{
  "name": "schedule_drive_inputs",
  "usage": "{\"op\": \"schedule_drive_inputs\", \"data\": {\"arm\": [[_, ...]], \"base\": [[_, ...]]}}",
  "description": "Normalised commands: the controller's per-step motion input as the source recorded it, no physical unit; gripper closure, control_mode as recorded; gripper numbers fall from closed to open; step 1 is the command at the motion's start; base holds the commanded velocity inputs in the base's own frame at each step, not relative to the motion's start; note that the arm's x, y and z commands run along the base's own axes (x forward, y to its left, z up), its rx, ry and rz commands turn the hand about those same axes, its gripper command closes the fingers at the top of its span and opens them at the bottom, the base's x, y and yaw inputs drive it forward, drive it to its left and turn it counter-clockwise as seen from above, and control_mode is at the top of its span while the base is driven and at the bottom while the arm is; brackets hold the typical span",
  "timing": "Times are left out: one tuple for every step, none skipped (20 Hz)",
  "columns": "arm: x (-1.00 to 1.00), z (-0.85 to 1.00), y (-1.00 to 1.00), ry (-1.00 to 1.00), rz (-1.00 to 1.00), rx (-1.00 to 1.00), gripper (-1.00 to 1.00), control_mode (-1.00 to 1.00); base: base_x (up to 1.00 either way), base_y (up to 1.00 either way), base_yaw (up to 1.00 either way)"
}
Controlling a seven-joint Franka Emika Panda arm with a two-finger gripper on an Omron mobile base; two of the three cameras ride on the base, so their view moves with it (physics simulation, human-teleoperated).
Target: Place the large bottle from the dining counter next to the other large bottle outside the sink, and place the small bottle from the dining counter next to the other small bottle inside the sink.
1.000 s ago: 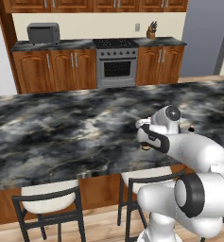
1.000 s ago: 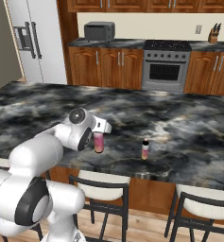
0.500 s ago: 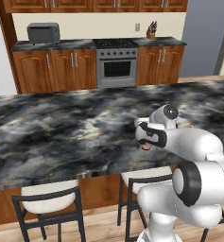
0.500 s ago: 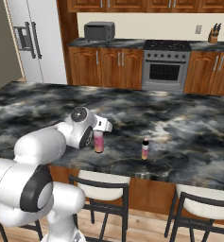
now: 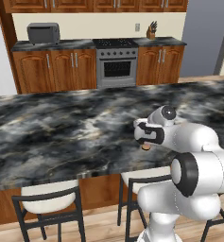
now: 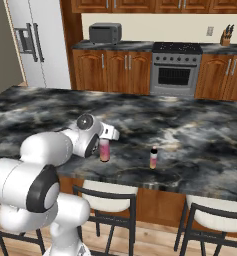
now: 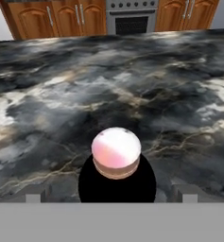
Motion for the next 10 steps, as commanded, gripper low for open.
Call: {"op": "schedule_drive_inputs", "data": {"arm": [[0.01, -0.19, 0.00, 0.00, 0.00, 0.00, -1.00, -1.00], [0.00, -0.18, 0.00, 0.00, 0.00, 0.00, -1.00, -1.00], [0.00, -0.18, 0.00, 0.00, 0.00, 0.00, -1.00, -1.00], [0.00, -0.19, 0.00, 0.00, 0.00, 0.00, -1.00, -1.00], [0.01, -0.19, -0.01, 0.00, 0.00, 0.00, -1.00, -1.00], [0.00, -0.17, -0.02, 0.00, 0.00, 0.00, -1.00, -1.00], [0.01, -0.14, -0.04, 0.00, 0.00, 0.00, -1.00, -1.00], [0.03, -0.14, -0.03, 0.00, 0.00, 0.00, -1.00, -1.00], [0.04, -0.11, -0.04, 0.00, 0.00, 0.00, -1.00, -1.00], [0.04, -0.10, -0.06, 0.00, 0.00, 0.00, -1.00, -1.00]], "base": [[0.00, 0.00, 0.00], [0.00, 0.00, 0.00], [0.00, 0.00, 0.00], [0.00, 0.00, 0.00], [0.00, 0.00, 0.00], [0.00, 0.00, 0.00], [0.00, 0.00, 0.00], [0.00, 0.00, 0.00], [0.00, 0.00, 0.00], [0.00, 0.00, 0.00]]}}
